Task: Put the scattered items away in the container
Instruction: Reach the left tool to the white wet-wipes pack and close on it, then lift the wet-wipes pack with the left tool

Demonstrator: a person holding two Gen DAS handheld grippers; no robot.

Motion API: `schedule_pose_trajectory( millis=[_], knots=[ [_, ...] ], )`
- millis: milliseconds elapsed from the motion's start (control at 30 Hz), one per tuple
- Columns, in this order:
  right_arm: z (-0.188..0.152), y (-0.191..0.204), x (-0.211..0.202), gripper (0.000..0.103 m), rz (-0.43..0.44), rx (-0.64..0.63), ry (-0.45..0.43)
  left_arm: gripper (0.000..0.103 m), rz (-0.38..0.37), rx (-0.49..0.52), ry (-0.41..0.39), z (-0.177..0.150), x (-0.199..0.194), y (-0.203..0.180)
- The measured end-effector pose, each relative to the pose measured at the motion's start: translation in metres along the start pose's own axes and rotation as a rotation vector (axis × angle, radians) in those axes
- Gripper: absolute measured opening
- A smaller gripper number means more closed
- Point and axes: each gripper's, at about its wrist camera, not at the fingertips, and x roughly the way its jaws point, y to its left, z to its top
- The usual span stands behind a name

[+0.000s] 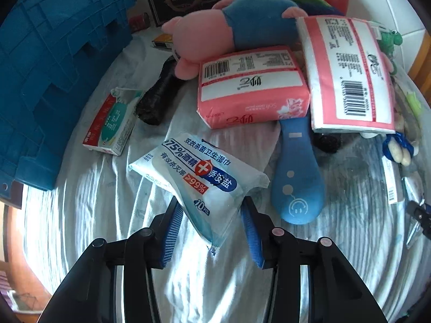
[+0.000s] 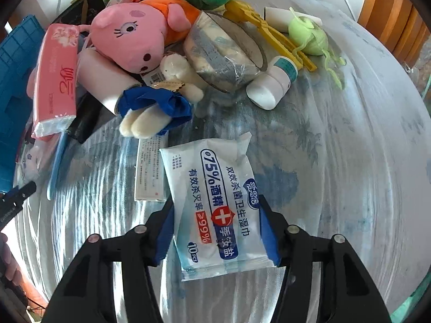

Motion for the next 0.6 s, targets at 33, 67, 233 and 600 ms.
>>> schedule_pose_trajectory(
  millis=[33,67,233,600],
  knots=[
    [-0.002,0.002,-0.006,0.055,0.001,-0.005,-0.012,0.043,-0.001,0.005,-0.014,0.005,0.004,-0.006],
    [-0.003,0.004,-0.012,0.054,0.002,-0.01,-0.024,0.041,-0.006,0.009,-0.028,0.005,-0.004,-0.007],
    [-0.012,0.014,-0.042,0.054,0.008,-0.035,-0.085,0.002,-0.036,0.026,-0.095,0.018,-0.001,0.017],
    [-0.005,0.07,-0.086,0.054,-0.006,-0.064,-0.198,0.067,-0.113,0.018,-0.086,0.02,0.01,0.077]
  ],
)
